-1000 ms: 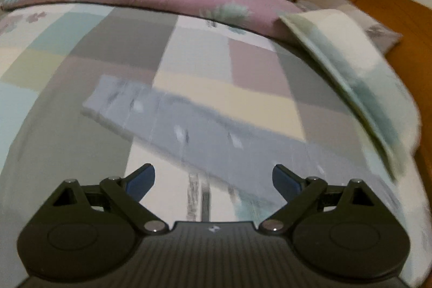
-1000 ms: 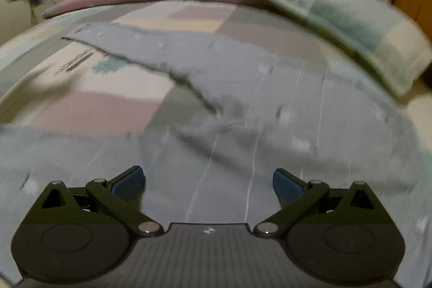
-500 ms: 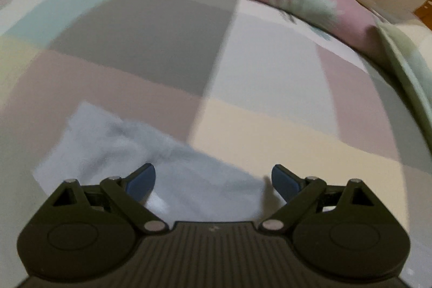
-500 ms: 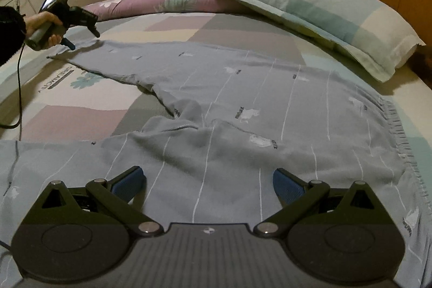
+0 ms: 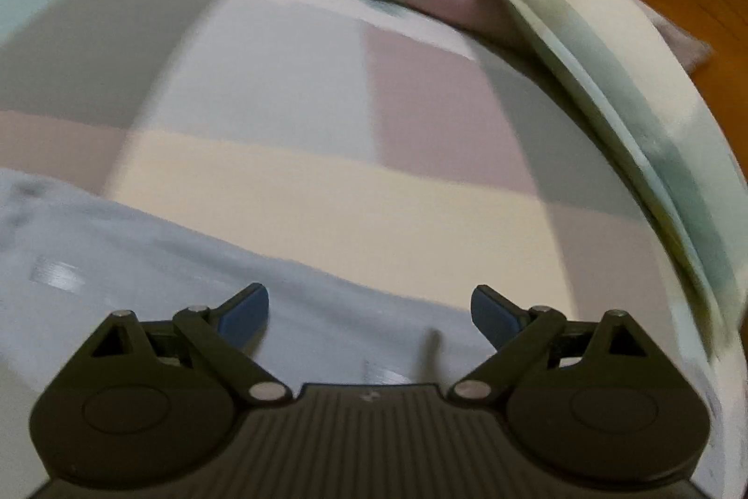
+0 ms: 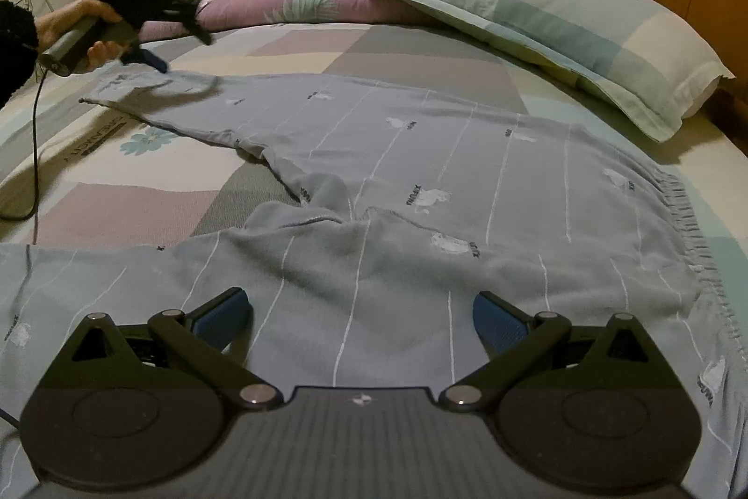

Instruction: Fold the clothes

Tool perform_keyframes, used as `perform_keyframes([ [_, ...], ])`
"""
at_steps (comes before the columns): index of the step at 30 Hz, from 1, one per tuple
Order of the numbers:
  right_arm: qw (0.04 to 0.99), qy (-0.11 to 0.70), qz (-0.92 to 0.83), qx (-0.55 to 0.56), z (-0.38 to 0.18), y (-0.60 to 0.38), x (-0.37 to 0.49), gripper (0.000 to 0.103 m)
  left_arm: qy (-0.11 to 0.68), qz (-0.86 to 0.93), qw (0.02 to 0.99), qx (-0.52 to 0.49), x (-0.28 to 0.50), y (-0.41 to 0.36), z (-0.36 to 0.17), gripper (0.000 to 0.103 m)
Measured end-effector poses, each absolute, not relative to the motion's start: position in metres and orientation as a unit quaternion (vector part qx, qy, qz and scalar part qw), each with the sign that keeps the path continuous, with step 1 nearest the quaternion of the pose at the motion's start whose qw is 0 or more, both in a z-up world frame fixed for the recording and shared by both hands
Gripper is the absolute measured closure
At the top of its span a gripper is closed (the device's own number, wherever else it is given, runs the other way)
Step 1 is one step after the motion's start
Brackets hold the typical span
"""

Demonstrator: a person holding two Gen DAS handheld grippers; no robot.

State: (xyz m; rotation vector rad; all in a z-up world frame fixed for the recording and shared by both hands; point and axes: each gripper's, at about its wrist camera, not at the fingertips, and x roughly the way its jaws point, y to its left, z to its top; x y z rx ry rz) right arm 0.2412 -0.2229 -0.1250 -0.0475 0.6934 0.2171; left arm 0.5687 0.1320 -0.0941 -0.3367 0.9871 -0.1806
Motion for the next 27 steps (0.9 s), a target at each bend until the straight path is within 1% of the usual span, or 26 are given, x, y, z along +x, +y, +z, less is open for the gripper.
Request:
perform_keyframes([
  [3,0.934,0.341,0.107,-0.024,-0.125,-0.223,0.241,0.000,0.477,-0.091,0.859,-0.160,0.580,0.114,-0.107,0.010],
  [6,0.933,0.341,0.109,-0.023,-0.124,-0.224,0.241,0.000,0.466,-0.071,0.869,-0.150,0.590,0.109,-0.116,0.010],
  [8,0.933,0.342,0.110,-0.022,-0.124,-0.225,0.240,0.000,0.458,-0.053,0.872,-0.162,0.597,0.112,-0.116,0.010],
  [12,0.932,0.346,0.109,-0.020,-0.121,-0.226,0.239,0.000,0.469,-0.046,0.868,-0.156,0.591,0.101,-0.103,0.010],
  [19,0.937,0.327,0.122,0.030,-0.103,-0.239,0.230,0.000,0.482,-0.072,0.868,-0.091,0.542,0.066,-0.053,0.010],
  [23,0.942,0.315,0.105,0.048,-0.094,-0.248,0.227,0.000,0.488,-0.078,0.867,-0.059,0.499,0.050,-0.024,0.010],
  [27,0.943,0.316,0.084,0.057,-0.090,-0.257,0.229,0.000,0.498,-0.101,0.860,-0.040,0.447,0.031,-0.007,0.010],
])
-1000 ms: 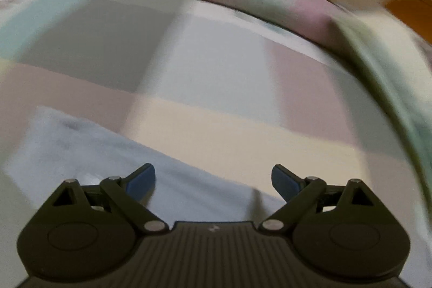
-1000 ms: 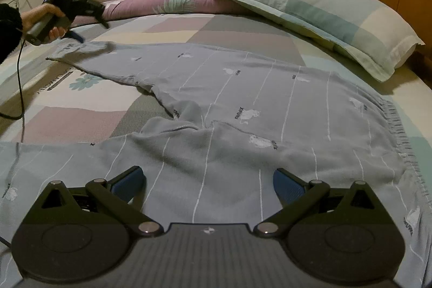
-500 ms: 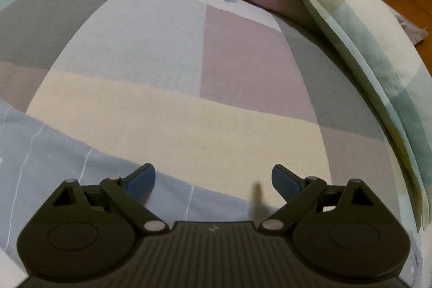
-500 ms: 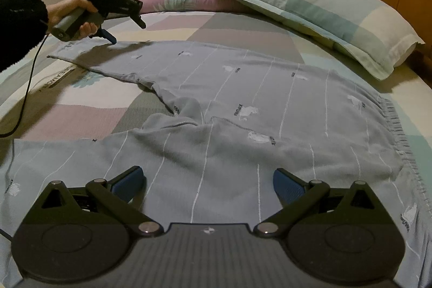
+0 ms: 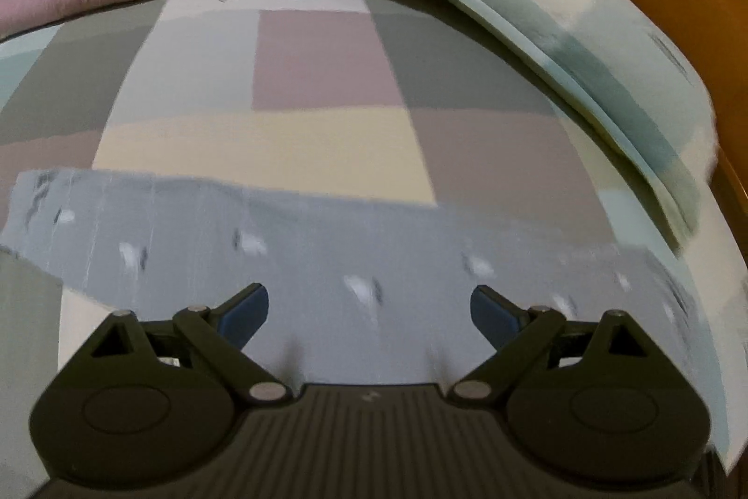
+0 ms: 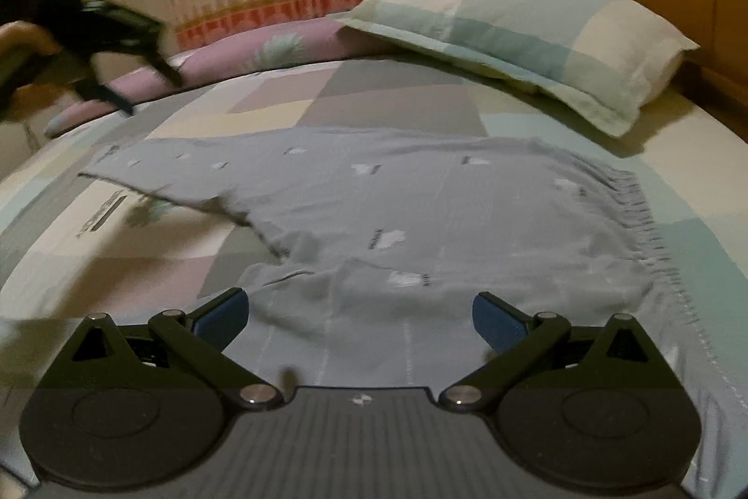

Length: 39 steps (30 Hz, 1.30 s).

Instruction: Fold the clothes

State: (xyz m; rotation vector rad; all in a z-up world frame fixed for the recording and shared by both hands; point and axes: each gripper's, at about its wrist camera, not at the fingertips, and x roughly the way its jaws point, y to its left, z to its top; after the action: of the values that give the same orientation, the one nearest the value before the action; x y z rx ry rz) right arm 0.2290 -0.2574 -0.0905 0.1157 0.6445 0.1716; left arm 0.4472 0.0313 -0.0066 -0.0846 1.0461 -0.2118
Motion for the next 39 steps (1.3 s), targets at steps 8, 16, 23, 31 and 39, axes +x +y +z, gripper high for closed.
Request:
perform_keyframes([
  [8,0.943,0.318,0.048,0.081,-0.098,-0.272,0.236,0.000,0.494,-0.145,0.857,-0.031,0.342,-0.003,-0.010,0.009],
  [16,0.933,0.338,0.049,0.112,-0.087,-0.315,0.198,0.000,0.448,-0.161,0.879,0.023,0.236,-0.035,-0.055,0.009],
  [23,0.924,0.361,-0.001,0.129,-0.102,-0.331,0.169,0.000,0.422,-0.144,0.893,0.056,0.182,-0.066,-0.097,0.009],
  [31,0.921,0.379,0.007,0.096,-0.116,-0.323,0.163,0.000,0.418,-0.151,0.895,0.037,0.159,-0.065,-0.114,0.007],
  [39,0.927,0.375,0.022,0.002,-0.123,-0.311,0.151,0.000,0.419,-0.114,0.900,0.034,0.149,-0.044,-0.109,0.007],
])
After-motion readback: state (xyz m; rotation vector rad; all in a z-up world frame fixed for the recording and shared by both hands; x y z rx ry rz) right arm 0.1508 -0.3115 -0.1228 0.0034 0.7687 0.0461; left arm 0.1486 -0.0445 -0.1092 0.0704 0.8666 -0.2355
